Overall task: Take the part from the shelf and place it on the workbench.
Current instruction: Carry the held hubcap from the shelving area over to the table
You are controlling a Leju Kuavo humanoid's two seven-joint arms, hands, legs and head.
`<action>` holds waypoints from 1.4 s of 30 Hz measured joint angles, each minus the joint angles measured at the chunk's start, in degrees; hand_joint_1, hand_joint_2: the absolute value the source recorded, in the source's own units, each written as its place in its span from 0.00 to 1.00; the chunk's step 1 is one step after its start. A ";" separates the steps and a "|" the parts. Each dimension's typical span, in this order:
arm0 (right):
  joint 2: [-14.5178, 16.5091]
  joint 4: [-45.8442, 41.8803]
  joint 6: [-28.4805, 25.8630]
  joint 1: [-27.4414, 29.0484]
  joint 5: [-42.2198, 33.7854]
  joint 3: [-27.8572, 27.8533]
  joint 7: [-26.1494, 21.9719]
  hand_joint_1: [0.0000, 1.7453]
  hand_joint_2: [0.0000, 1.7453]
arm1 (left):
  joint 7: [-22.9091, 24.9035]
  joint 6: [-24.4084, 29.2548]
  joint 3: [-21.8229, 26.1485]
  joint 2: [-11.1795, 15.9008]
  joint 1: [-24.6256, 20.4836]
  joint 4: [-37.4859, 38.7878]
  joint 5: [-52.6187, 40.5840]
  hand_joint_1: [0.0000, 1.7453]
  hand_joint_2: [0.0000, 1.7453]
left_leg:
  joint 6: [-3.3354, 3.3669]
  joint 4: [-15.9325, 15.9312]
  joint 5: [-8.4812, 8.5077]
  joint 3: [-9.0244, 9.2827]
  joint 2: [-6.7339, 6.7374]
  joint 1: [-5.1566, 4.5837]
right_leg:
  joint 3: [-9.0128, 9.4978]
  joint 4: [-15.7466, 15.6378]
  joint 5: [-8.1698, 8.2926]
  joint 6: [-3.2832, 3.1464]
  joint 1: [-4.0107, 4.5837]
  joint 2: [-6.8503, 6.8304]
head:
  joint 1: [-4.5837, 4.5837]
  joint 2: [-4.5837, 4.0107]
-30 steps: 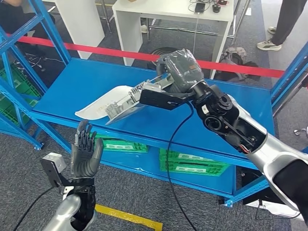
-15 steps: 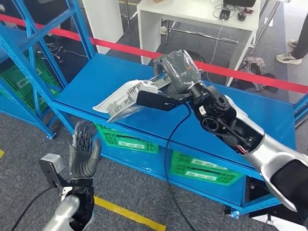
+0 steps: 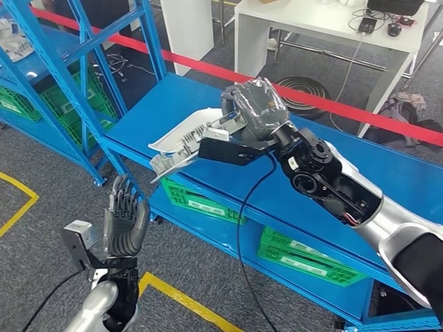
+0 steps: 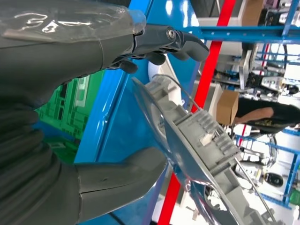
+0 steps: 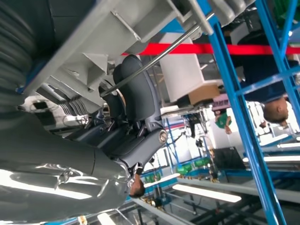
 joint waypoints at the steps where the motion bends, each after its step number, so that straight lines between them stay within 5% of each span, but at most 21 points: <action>1: -0.01 -0.02 -0.01 0.00 -0.01 0.02 0.00 1.00 1.00 | 0.01 0.00 0.00 0.02 -0.04 0.00 0.06 0.00 1.00 | -0.28 4.05 -1.76 -2.03 1.19 0.00 | 0.06 -0.04 -0.04 -0.19 0.05 -0.50 | -0.32 0.00; 3: -0.01 -0.05 0.00 0.03 -0.02 0.08 0.00 1.00 1.00 | 0.03 0.01 0.00 0.05 0.02 0.00 0.21 0.00 1.00 | -0.59 10.83 -3.83 -5.68 2.12 0.19 | 0.11 -0.03 -0.16 -0.36 0.16 -1.53 | -0.58 0.00; 4: -0.01 -0.08 0.01 0.07 -0.04 0.11 0.00 1.00 1.00 | 0.04 0.01 0.00 0.08 0.06 0.00 0.27 0.00 1.00 | -0.61 11.44 -3.41 -6.18 2.28 0.25 | 0.17 -0.03 -0.24 -0.37 0.18 -2.02 | -0.65 0.00; 7: -0.01 -0.19 0.02 0.10 -0.08 0.08 0.02 1.00 1.00 | 0.05 0.01 0.00 0.17 0.00 0.00 0.34 0.00 1.00 | -0.08 1.00 1.84 -1.13 3.69 0.14 | 0.68 -0.04 -0.63 0.00 0.21 -3.21 | -0.77 0.00; 9: -0.01 -0.24 0.02 0.03 -0.08 0.03 0.03 1.00 1.00 | 0.05 0.00 0.00 0.17 -0.08 0.00 0.37 0.00 1.00 | 0.56 -4.94 3.60 1.87 4.77 -0.35 | 0.95 -0.18 -0.87 0.50 0.48 -3.70 | -0.77 0.00; 13: -0.06 -0.32 0.01 0.08 -0.08 0.00 0.07 1.00 1.00 | 0.03 0.02 0.00 0.11 -0.14 0.00 0.47 0.00 1.00 | 1.72 -6.14 3.63 2.30 3.45 -0.57 | 1.09 -0.06 -1.65 1.61 0.46 -4.11 | -0.55 0.00; 15: -0.15 -0.44 0.01 0.20 -0.09 -0.04 0.15 1.00 1.00 | 0.02 0.01 0.00 0.06 -0.28 0.00 0.56 0.00 1.00 | 2.33 -6.53 3.75 2.68 2.78 -0.40 | -0.71 4.05 -4.20 1.82 0.39 -2.66 | -0.19 0.00; 17: -0.23 -0.50 0.02 0.35 -0.10 -0.03 0.19 1.00 1.00 | 0.02 0.00 0.00 -0.03 -0.36 0.00 0.61 0.00 1.00 | 2.70 -6.56 3.71 2.77 2.02 -0.40 | -4.70 12.31 -7.80 1.76 0.63 -1.31 | 0.31 0.00; 19: -0.26 -0.51 0.03 0.59 -0.10 -0.01 0.20 1.00 1.00 | 0.03 -0.01 0.00 -0.07 -0.31 0.00 0.61 0.00 1.00 | 2.79 -6.44 3.64 2.81 0.98 -0.43 | -7.59 17.20 -8.58 1.71 0.81 -1.00 | 0.74 0.00; 20: -0.27 -0.51 0.05 0.69 -0.10 0.01 0.21 1.00 1.00 | 0.03 0.00 0.00 -0.07 -0.30 0.00 0.62 0.00 1.00 | 2.79 -6.33 3.59 2.84 0.41 -0.42 | -7.49 16.29 -7.29 1.63 0.84 -0.95 | 0.92 0.00; 23: -0.27 -0.62 0.15 0.75 -0.11 -0.05 0.26 1.00 1.00 | 0.04 0.05 0.00 -0.11 -0.36 0.00 0.67 0.00 1.00 | 2.36 -5.64 3.25 2.73 -1.32 -0.40 | -2.78 4.87 -1.23 1.27 0.67 0.83 | 1.37 0.00; 25: -0.27 -0.75 0.21 0.77 -0.14 -0.10 0.28 1.00 1.00 | 0.05 0.10 0.00 -0.12 -0.39 0.00 0.73 0.00 1.00 | 1.85 -5.30 3.16 2.33 -2.30 -0.41 | -0.95 0.75 -0.13 1.01 0.65 2.12 | 1.28 0.00; 27: -0.26 -0.80 0.31 0.83 -0.19 -0.11 0.31 1.00 1.00 | 0.05 0.15 0.00 -0.05 -0.36 0.00 0.75 0.00 1.00 | 1.34 -5.39 3.34 2.12 -3.14 -0.34 | -0.70 0.55 -0.21 0.56 0.75 1.52 | 1.01 0.00; 30: -0.22 -0.98 0.54 0.79 -0.21 -0.15 0.32 1.00 1.00 | 0.02 0.28 -0.02 0.15 -0.44 0.00 0.78 0.00 1.00 | 0.56 -2.03 1.33 0.57 -0.86 -0.47 | -0.25 0.19 0.00 -0.24 0.48 -0.05 | 0.29 0.00; 32: -0.25 -1.13 0.68 0.76 -0.20 -0.26 0.29 1.00 1.00 | 0.00 0.49 -0.02 0.22 -0.47 0.00 0.80 0.00 1.00 | 0.04 5.65 -2.31 -3.12 1.56 -0.39 | -0.14 0.16 -0.09 -0.57 0.60 -1.07 | -0.34 0.00; 34: -0.27 -1.16 0.88 0.76 -0.19 -0.30 0.27 1.00 1.00 | 0.02 0.67 -0.02 0.27 -0.39 0.00 0.84 0.00 1.00 | -0.18 11.78 -4.13 -6.29 2.21 -0.19 | -0.08 0.17 -0.20 -0.70 0.70 -2.06 | -0.54 0.00; 36: -0.27 -1.22 1.03 0.76 -0.19 -0.29 0.32 1.00 1.00 | 0.05 0.71 -0.02 0.36 -0.37 0.00 0.90 0.00 1.00 | 0.01 9.41 -1.96 -5.23 2.50 -0.12 | 0.12 0.17 -0.39 -0.66 0.75 -2.96 | -0.64 0.00; 39: -0.29 -1.27 1.08 0.66 -0.19 -0.54 0.61 1.00 1.00 | 0.04 0.63 -0.02 0.43 -0.48 -0.01 0.93 0.00 1.00 | 0.87 -2.40 2.72 0.77 4.67 -0.65 | 0.54 0.17 -0.84 -0.16 1.01 -4.06 | -0.68 0.00; 42: -0.33 -1.27 1.07 0.61 -0.20 -0.66 0.79 1.00 1.00 | 0.03 0.53 -0.02 0.46 -0.58 -0.01 0.93 0.00 1.00 | 1.72 -5.27 3.17 1.86 4.71 -1.27 | 0.75 0.00 -1.13 0.59 1.35 -5.07 | -0.45 0.00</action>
